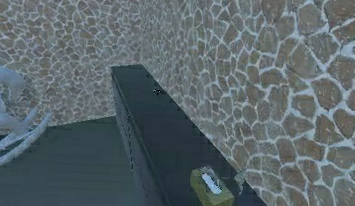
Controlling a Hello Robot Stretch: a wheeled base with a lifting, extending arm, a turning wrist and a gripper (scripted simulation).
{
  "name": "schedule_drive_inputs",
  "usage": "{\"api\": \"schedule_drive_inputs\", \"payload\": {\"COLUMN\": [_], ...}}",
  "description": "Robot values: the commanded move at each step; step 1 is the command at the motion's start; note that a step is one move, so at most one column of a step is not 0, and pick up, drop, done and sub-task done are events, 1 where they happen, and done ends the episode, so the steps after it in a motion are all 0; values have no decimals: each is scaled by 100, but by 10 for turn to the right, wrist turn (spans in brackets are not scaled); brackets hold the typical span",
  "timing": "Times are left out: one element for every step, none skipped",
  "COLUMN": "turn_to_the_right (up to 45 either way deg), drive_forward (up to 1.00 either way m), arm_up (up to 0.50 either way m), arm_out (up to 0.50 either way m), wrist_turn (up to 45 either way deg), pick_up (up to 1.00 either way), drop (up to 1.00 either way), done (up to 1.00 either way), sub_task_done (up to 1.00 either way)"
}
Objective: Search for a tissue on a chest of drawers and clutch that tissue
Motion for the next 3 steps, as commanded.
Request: {"api": "schedule_drive_inputs", "payload": {"turn_to_the_right": [-450,-270,0], "drive_forward": [0,0,0], "arm_up": [0,0,50], "arm_out": [0,0,0], "wrist_turn": [0,0,0], "pick_up": [0,0,0], "drop": [0,0,0], "done": [0,0,0], "sub_task_done": [0,0,0]}}
